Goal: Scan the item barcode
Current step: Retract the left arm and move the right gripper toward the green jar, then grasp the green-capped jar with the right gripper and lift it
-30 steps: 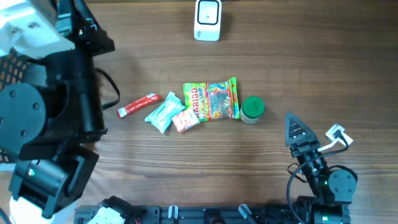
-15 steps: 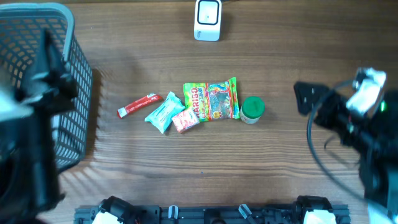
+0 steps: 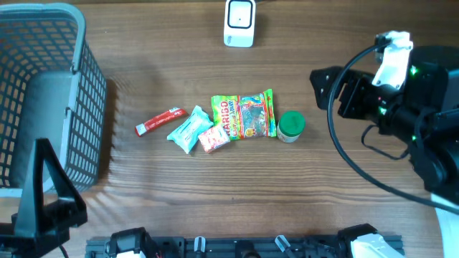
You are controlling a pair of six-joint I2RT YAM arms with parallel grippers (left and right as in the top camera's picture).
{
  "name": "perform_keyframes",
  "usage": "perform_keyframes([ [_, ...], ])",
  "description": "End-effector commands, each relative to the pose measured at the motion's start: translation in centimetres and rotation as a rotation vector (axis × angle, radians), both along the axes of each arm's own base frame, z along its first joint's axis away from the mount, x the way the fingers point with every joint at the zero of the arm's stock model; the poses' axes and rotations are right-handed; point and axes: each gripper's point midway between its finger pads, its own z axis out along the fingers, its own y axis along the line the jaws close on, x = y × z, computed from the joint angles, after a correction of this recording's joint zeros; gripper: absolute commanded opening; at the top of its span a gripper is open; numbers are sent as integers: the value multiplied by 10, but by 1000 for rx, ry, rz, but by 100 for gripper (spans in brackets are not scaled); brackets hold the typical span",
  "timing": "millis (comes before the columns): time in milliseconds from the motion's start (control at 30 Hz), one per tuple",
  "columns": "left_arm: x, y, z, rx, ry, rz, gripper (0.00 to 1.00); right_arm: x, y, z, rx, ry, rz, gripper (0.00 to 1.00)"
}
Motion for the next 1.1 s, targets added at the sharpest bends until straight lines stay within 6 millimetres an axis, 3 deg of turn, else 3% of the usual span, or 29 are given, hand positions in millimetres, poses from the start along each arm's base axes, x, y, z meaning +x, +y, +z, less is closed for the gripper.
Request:
perform_keyframes([
  [0, -1, 2, 3, -39, -16, 0, 100, 20, -18, -53, -92, 211, -191, 99],
  [67, -5, 8, -1, -55, -6, 32, 100, 33, -15, -116, -207, 440, -247, 99],
  [167, -14, -8, -2, -20, -10, -39, 100, 45, 7, -209, -312, 743, -264, 100],
  [300, -15, -13, -1, -6, -17, -67, 100, 47, 28, -272, -339, 922, -225, 100],
  [467, -15, -13, -1, -6, -18, -66, 100, 43, 27, -292, -351, 953, -223, 100],
  [667, -15, -11, 0, -6, -19, -54, 100, 15, 27, -335, -331, 1038, -202, 100],
  [767, -15, -11, 0, -7, -19, -55, 100, 11, 32, -357, -293, 1036, -190, 99],
  [900, -15, -11, 0, -7, -19, -55, 100, 15, 32, -375, -277, 991, -194, 80],
  [1067, -15, -11, 0, -7, -19, -55, 100, 28, 27, -370, -318, 929, -151, 64],
])
